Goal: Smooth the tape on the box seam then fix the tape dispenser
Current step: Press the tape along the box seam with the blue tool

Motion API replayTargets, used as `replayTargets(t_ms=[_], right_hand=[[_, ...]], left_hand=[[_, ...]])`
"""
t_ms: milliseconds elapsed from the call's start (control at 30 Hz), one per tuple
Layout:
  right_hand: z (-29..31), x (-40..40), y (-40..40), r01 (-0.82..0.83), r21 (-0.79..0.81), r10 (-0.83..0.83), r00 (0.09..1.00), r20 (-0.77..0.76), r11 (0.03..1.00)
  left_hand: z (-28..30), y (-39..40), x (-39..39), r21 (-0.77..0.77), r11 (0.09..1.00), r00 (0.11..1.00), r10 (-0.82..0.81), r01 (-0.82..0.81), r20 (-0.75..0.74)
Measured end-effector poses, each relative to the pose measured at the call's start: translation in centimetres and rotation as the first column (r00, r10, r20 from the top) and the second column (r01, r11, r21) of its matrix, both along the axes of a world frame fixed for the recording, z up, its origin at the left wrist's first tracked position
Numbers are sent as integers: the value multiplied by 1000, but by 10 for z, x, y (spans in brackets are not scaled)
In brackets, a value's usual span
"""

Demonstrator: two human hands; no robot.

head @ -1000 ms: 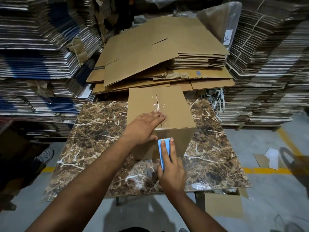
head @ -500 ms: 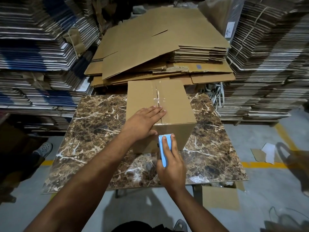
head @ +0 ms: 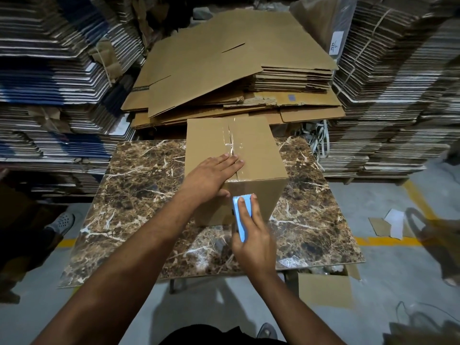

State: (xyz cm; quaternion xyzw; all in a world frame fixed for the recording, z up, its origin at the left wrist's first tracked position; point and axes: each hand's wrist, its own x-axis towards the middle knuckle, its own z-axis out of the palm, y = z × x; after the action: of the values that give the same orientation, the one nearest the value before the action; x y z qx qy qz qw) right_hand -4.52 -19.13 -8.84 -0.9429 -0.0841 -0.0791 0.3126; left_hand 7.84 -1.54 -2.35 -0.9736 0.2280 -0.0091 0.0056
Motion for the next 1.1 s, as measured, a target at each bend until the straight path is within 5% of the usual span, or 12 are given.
replayTargets(t_ms=[467,1100], right_hand=[[-28,-7,4,7,-19,-4,988,152,1000],[-40,-13,3,-14,6,14,996,92,1000]], left_hand=[[4,-1,0,-36,999,999,13,-15,-47],[2,0,-2,-48,999,999,4,-5,-34]])
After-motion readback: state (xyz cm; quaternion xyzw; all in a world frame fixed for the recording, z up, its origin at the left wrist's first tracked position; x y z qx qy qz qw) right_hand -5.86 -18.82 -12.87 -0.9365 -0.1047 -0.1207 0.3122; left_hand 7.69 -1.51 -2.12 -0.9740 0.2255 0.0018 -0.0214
